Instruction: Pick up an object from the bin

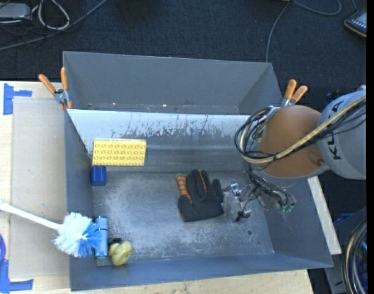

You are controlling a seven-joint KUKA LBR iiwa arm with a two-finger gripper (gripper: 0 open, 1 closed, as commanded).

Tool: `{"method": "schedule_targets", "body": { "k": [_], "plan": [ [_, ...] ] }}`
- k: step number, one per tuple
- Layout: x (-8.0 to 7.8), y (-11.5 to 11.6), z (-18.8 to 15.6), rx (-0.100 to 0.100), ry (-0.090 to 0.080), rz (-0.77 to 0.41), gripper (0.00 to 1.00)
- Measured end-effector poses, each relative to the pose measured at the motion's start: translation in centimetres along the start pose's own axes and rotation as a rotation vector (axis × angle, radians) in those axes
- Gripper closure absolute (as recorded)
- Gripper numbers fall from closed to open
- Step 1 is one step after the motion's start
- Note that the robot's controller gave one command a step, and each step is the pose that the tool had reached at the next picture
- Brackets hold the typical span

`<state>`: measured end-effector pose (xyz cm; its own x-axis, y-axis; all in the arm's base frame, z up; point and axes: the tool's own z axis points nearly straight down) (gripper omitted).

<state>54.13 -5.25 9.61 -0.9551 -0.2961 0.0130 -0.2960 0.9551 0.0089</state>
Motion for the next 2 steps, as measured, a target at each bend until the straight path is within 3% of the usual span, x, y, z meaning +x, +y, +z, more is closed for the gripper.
{"method": "schedule_targets", "body": {
  "k": [1, 2],
  "plan": [
    [5.7, -0.9, 2.5, -0.001, 0.0, -0.02, 1.0],
    [-0.2, -0.9, 2.3, 0.0, -0.005, -0.017, 1.0]
  ]
}}
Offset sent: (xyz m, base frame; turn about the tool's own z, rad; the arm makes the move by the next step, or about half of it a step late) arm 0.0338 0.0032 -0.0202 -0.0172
